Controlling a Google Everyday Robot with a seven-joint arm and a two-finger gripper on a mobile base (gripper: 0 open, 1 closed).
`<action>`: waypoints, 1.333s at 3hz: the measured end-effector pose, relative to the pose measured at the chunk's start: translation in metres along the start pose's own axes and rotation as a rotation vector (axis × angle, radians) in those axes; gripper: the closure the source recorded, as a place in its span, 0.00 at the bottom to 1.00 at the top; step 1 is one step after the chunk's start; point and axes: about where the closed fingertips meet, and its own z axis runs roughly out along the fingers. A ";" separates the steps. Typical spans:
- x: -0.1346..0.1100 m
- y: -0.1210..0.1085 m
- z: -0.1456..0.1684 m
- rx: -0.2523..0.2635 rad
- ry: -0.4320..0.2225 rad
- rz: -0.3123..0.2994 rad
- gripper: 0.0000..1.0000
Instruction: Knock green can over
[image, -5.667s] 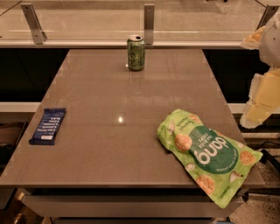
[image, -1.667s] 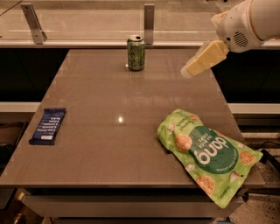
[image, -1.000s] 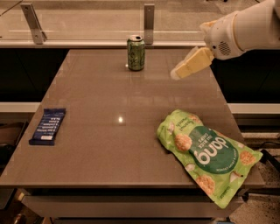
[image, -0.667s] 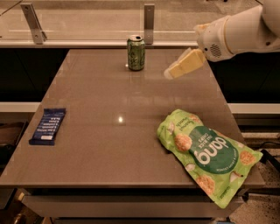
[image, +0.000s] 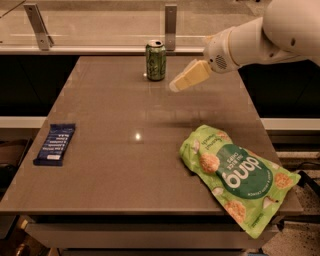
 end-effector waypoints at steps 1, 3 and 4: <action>-0.008 -0.004 0.028 -0.028 -0.001 0.004 0.00; -0.026 -0.015 0.069 -0.059 -0.054 0.026 0.00; -0.024 -0.018 0.077 -0.055 -0.100 0.067 0.00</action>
Offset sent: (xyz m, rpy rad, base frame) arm 0.0673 0.0570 -0.0123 0.0409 0.0294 0.0647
